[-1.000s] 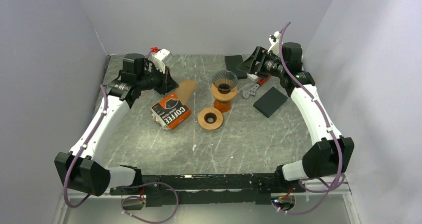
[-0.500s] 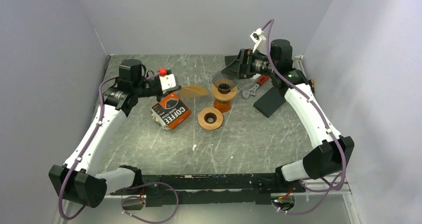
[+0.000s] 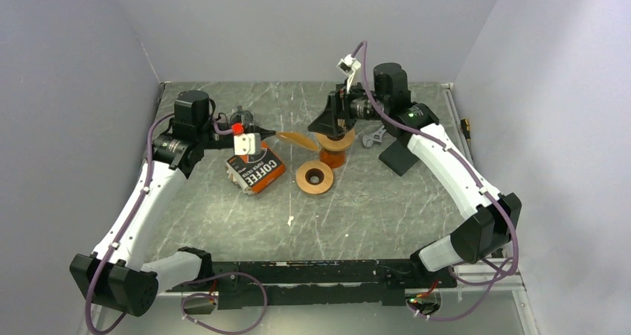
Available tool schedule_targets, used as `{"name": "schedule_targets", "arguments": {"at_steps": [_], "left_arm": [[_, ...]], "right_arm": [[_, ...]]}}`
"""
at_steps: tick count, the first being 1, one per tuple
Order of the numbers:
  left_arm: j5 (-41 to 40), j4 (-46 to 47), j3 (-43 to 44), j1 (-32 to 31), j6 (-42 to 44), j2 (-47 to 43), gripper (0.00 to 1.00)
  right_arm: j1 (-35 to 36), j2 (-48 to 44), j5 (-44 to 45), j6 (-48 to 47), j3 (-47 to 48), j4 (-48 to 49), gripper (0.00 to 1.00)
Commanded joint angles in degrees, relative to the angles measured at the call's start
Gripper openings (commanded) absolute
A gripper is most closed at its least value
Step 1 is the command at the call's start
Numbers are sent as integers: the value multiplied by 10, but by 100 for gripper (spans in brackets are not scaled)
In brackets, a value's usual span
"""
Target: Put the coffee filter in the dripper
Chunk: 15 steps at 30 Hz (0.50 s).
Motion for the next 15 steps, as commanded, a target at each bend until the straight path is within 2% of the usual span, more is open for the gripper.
{"name": "schedule_targets", "arguments": {"at_steps": [1,15], "left_arm": [[44,4,1,-4,10,-10,0],[47,16,0,-5,-20,-16,0]], "right_arm": [[23,4,33,-55,28,-17,86],[83,13,129,-105,31,-51,75]]}}
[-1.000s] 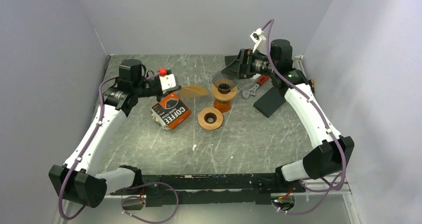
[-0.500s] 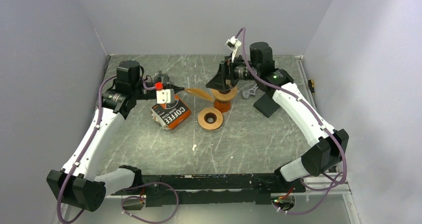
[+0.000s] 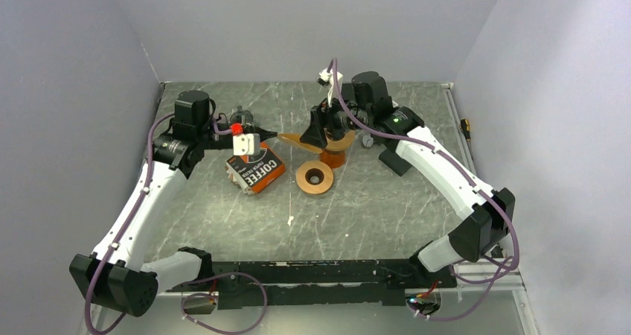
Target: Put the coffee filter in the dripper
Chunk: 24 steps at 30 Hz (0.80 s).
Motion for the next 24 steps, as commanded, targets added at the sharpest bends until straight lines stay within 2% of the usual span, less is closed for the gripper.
{"name": "schedule_targets", "arguments": {"at_steps": [1,10,12,18,19,20,21,22,23,24], "left_arm": [[27,17,-2,-3,-13,-17,0],[34,35,-9,-4,-26,-20,0],[33,39,-11,-4,-29,-19,0],[15,56,-13,-4,-51,-12,2],[8,61,-15,-4,-55,-12,12],[-3,73,-17,-4,-65,-12,30],[-15,88,-22,-4,-79,-13,56],[-28,108,-30,-4,-101,-15,87],[-42,131,-39,-4,-116,-18,98],[-54,149,-50,-4,-131,-23,99]], "right_arm": [[10,3,41,-23,25,-4,73],[19,12,36,-25,29,0,59],[21,10,30,-28,29,4,53],[23,-2,27,-22,20,18,7],[23,-4,33,-21,18,19,1],[23,-5,40,-18,17,21,0],[22,-6,46,-13,16,24,0],[22,-7,50,-10,16,25,0],[22,-7,55,-7,17,25,0],[22,-8,63,-4,18,25,0]]}}
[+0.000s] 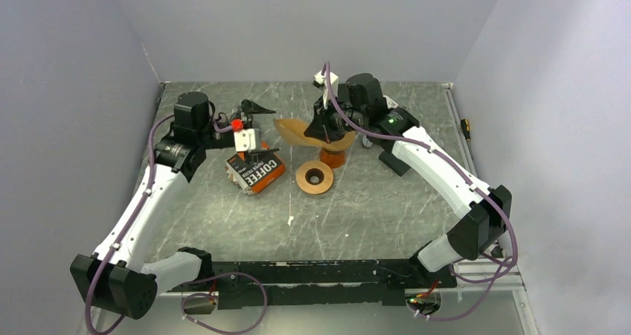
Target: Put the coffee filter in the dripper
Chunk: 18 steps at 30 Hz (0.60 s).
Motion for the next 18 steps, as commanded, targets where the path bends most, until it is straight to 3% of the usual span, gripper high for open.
{"name": "schedule_targets", "arguments": {"at_steps": [1,9,14,18], "left_arm": [[-59,95,-35,-2,-81,-18,100],[-105,191,-78,-2,-196,-36,99],[-179,251,-96,-2,-352,-33,99],[-254,238,-80,-2,-492,-13,100]], "right_arm": [[2,-19,32,16,19,26,0],[-20,-12,78,56,50,8,0],[-68,-17,55,104,57,5,0],[-126,-33,8,152,32,30,0]]}}
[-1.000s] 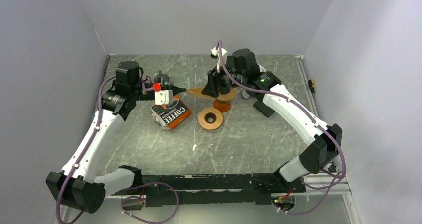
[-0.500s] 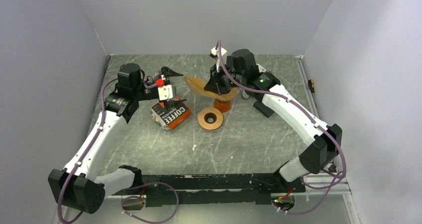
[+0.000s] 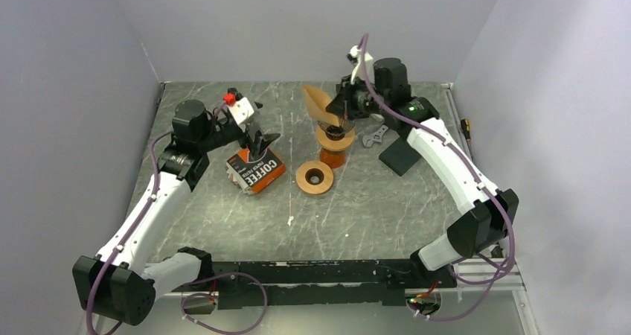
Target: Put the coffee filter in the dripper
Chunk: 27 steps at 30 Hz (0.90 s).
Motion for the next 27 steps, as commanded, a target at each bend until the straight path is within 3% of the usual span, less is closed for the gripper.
{"name": "schedule_targets", "arguments": {"at_steps": [1,5,9,13,17,27], "left_arm": [[-96,16,26,-2,-193,20,100],[-127,-96,95,-2,-295,76,100],[-78,-188,185,-2,-347,165,99],[-69,-208,234,-2,-491,235,99],[-52,-154,238,-14,-596,261,97],[-174,-222,355,-88,-592,290,99]], "right_arm": [[-56,-37,-50,71,-8,36,0],[-84,-49,-66,93,-21,46,0],[-88,-55,-53,89,-21,34,0],[-89,-64,-21,80,-25,21,0],[-89,-70,18,69,-27,5,0],[-89,-63,74,43,-27,-23,0]]}}
